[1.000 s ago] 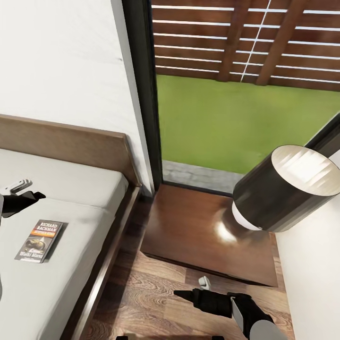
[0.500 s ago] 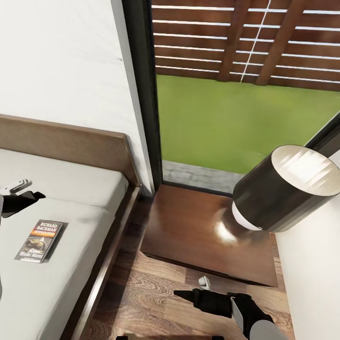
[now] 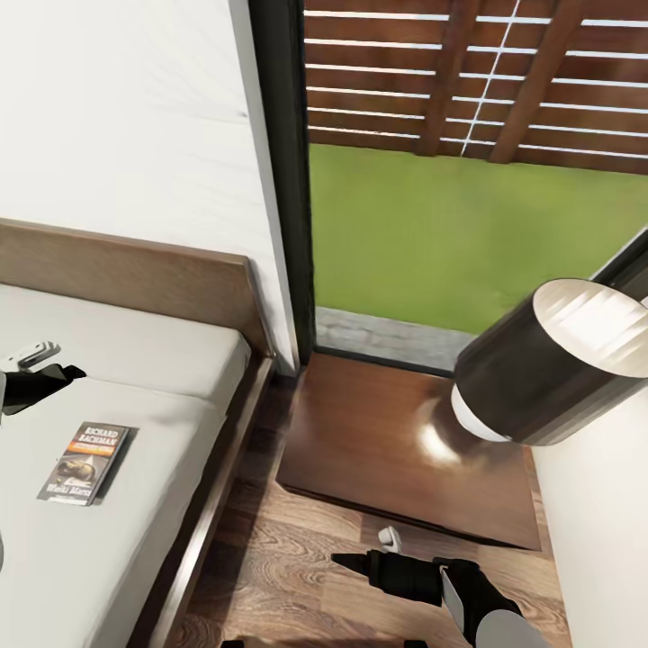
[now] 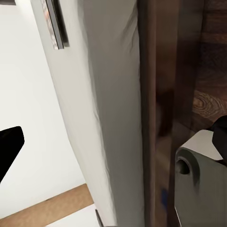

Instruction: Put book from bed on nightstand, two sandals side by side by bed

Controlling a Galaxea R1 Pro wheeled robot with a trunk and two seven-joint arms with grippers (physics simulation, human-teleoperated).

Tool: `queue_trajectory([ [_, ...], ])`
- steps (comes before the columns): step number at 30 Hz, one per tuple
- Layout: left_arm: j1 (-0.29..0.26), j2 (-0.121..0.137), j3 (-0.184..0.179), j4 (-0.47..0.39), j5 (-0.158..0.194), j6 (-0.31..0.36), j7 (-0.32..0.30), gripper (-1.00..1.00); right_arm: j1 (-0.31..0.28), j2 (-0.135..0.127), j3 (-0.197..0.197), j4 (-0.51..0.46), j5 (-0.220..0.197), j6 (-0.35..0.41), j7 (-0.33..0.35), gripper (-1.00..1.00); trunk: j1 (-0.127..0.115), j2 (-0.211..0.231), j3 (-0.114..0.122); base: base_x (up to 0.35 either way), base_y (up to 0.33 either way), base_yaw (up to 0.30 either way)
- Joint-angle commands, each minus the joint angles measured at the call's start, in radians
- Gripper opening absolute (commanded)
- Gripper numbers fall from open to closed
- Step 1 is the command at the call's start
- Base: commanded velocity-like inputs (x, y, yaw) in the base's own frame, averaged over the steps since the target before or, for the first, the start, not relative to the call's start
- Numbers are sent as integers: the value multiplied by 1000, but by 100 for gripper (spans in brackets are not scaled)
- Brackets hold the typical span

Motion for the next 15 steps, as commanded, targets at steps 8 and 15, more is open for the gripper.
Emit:
queue_trajectory([
  [8, -1, 0, 1, 0, 11, 4, 9, 100, -1, 1, -8, -2, 8, 10, 5, 100, 0, 0, -1, 5, 38, 0],
  [15, -1, 0, 1, 1, 12, 4, 9, 100, -1, 1, -8, -2, 8, 10, 5, 100, 0, 0, -1, 0, 91, 0],
])
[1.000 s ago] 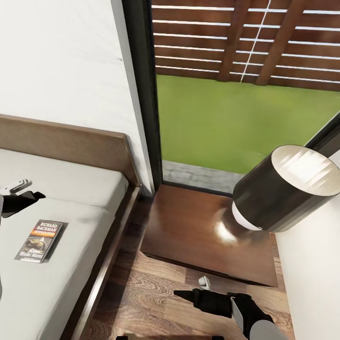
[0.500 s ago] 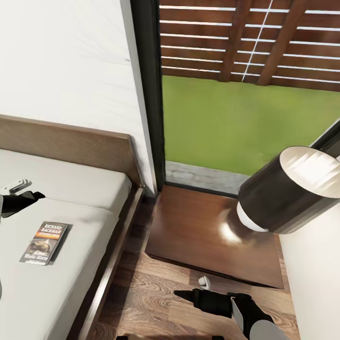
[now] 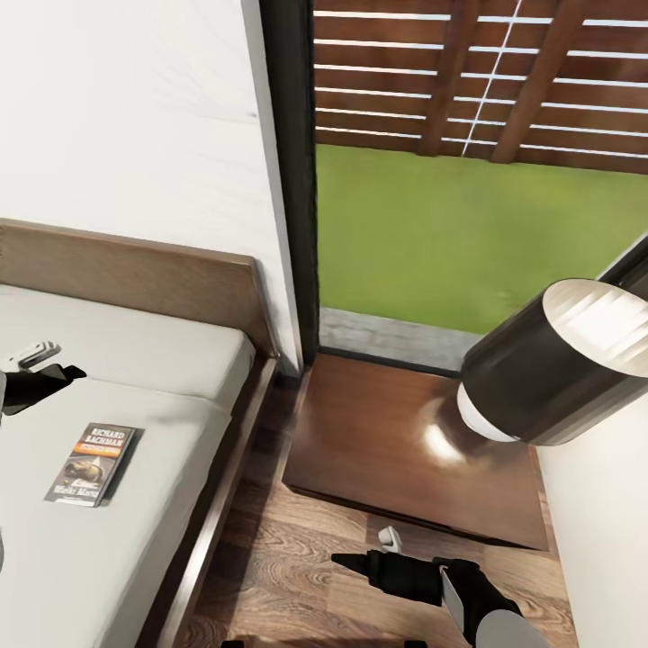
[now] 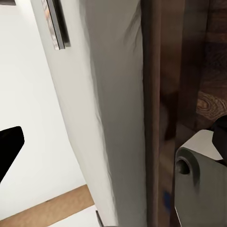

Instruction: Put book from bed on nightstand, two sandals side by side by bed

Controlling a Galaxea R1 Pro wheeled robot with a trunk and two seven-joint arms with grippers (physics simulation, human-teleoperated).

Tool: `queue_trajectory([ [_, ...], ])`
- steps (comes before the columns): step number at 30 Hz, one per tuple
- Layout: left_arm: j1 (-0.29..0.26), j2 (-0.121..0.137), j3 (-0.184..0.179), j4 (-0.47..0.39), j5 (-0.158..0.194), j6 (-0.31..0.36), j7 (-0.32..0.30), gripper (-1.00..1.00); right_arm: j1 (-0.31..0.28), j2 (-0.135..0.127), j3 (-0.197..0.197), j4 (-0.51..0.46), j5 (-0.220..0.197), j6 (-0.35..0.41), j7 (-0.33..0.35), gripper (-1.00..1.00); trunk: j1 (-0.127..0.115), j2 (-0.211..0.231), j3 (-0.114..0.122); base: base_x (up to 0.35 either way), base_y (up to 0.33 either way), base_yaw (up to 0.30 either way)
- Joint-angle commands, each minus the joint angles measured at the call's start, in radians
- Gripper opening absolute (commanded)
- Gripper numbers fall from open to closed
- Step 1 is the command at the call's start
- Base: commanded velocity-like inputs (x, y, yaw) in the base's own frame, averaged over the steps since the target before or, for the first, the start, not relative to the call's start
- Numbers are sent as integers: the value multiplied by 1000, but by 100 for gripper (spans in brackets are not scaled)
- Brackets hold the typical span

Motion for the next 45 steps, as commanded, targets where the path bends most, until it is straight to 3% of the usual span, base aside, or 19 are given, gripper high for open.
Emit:
queue_trajectory([
  [1, -1, 0, 1, -1, 11, 4, 9, 100, -1, 1, -8, -2, 8, 10, 5, 100, 0, 0, -1, 0, 21, 0],
  [14, -1, 0, 4, 12, 10, 2, 12, 100, -1, 1, -8, -3, 8, 10, 5, 100, 0, 0, -1, 0, 2, 0],
  [17, -1, 3, 14, 50, 9, -20, 14, 100, -1, 1, -8, -3, 8, 10, 5, 100, 0, 0, -1, 0, 0, 0],
  [20, -1, 19, 33, 155, 8, -99, 16, 100, -1, 1, -8, -3, 8, 10, 5, 100, 0, 0, -1, 0, 0, 0],
  [25, -1, 37, 40, 208, 5, -133, 16, 100, -1, 1, -8, -3, 8, 10, 5, 100, 0, 0, -1, 0, 0, 0],
  [42, -27, 33, 26, 190, 3, -139, 15, 100, -1, 1, -8, -2, 8, 10, 5, 100, 0, 0, -1, 0, 0, 0],
  [45, -51, 30, 0, 184, 3, -139, 16, 100, -1, 1, -8, -2, 8, 10, 5, 100, 0, 0, -1, 0, 0, 0],
])
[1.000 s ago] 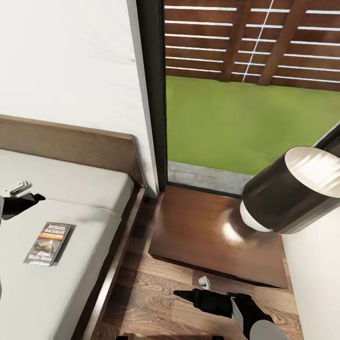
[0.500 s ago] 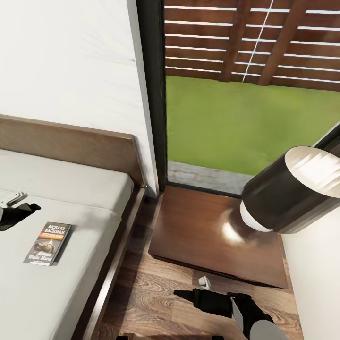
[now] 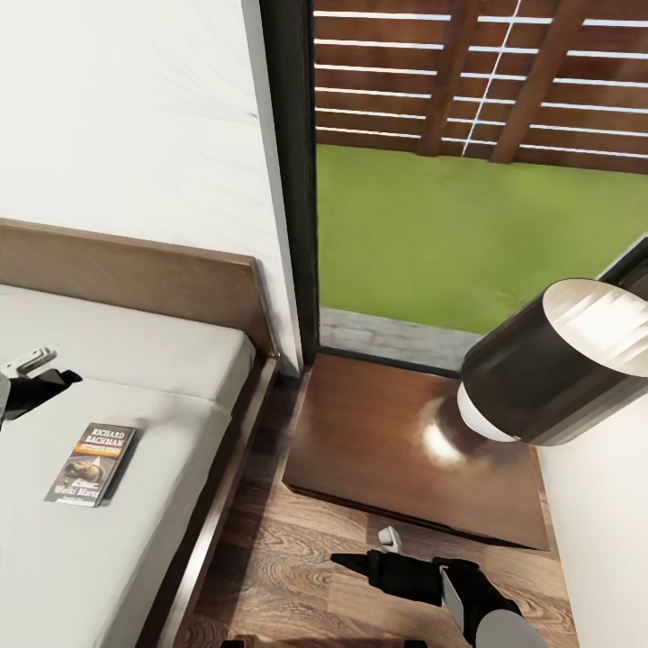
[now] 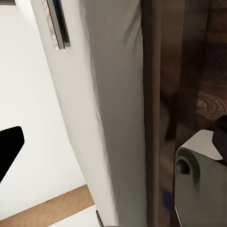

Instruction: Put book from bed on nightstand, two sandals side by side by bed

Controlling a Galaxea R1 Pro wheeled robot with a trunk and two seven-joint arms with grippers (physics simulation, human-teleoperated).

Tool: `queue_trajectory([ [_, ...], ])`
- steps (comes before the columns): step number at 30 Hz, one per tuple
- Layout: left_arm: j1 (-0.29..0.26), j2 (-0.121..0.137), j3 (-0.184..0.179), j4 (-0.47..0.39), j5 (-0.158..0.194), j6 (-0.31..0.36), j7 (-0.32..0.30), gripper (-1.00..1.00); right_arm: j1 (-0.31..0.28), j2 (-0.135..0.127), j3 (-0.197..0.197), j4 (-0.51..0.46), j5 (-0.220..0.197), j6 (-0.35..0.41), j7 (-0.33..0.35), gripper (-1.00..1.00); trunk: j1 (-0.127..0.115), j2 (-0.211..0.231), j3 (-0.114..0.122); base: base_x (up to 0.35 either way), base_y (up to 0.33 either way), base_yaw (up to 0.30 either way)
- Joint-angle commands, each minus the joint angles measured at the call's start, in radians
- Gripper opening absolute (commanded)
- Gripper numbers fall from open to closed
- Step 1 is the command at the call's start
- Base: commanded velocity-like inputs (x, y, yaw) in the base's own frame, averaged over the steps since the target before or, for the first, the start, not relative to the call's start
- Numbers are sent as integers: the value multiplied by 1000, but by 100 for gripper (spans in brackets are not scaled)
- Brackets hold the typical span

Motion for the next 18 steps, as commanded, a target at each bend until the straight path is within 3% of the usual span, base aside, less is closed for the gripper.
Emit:
queue_trajectory([
  [1, -9, -1, -19, -2, 10, 4, 10, 100, -1, 1, -8, -2, 8, 10, 5, 100, 0, 0, -1, 0, 0, 0],
  [7, -48, -16, -113, -3, 10, 3, 12, 100, -1, 1, -8, -2, 8, 10, 5, 100, 0, 0, -1, 0, 0, 0],
  [18, -97, -29, -143, -3, 7, 3, 17, 100, -1, 1, -8, -2, 8, 10, 5, 100, 0, 0, -1, 0, 0, 0],
])
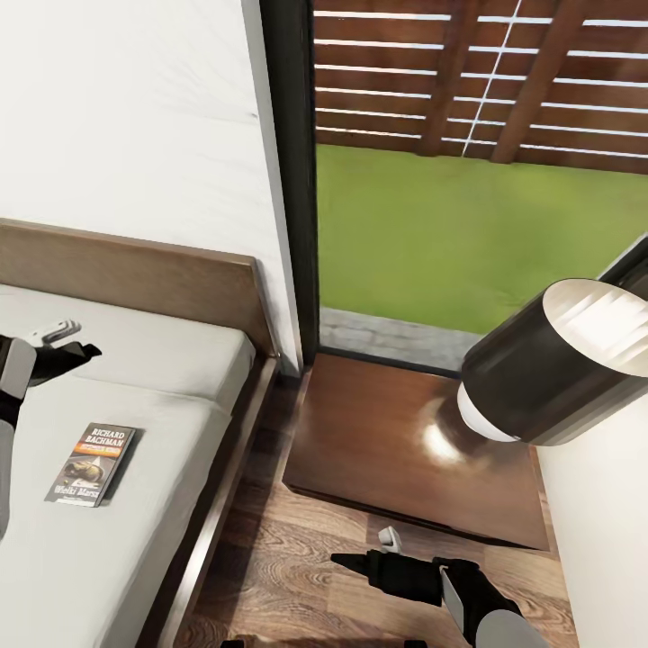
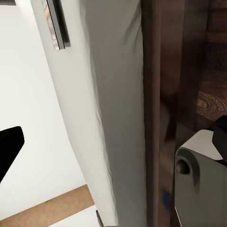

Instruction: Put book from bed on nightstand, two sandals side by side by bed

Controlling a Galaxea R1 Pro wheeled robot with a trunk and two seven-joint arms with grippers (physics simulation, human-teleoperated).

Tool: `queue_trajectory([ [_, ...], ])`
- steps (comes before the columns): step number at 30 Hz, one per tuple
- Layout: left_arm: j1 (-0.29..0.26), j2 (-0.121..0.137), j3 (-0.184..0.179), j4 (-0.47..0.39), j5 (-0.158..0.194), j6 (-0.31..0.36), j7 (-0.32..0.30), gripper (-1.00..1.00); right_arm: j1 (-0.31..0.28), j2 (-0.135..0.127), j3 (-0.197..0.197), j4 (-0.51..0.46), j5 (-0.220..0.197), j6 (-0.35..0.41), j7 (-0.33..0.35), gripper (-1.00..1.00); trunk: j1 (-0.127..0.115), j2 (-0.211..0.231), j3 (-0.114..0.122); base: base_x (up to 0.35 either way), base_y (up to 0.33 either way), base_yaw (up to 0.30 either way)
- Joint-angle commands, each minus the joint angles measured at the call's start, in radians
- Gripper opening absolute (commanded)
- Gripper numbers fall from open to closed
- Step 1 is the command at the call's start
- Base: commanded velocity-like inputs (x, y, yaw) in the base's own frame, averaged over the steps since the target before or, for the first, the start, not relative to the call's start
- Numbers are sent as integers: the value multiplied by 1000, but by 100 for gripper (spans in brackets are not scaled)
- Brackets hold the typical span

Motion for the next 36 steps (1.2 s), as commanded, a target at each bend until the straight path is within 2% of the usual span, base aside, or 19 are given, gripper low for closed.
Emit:
queue_trajectory([
  [1, -2, 0, 0, -1, 11, 4, 11, 100, -1, 1, -8, -2, 8, 10, 5, 100, 0, 0, -1, 0, 0, 0],
  [6, -6, 1, -1, -2, 10, 4, 23, 100, -1, 1, -8, -2, 8, 10, 5, 100, 0, 0, -1, 0, 0, 0],
  [21, -7, 4, 0, -1, 11, 4, 28, 100, -1, 1, -8, -2, 8, 10, 5, 100, 58, -105, -48, 0, 0, 0],
  [36, -7, 4, 2, 0, 11, 3, 28, 100, -1, 1, -8, -2, 8, 10, 5, 100, 58, -105, -48, 0, 0, 0],
])
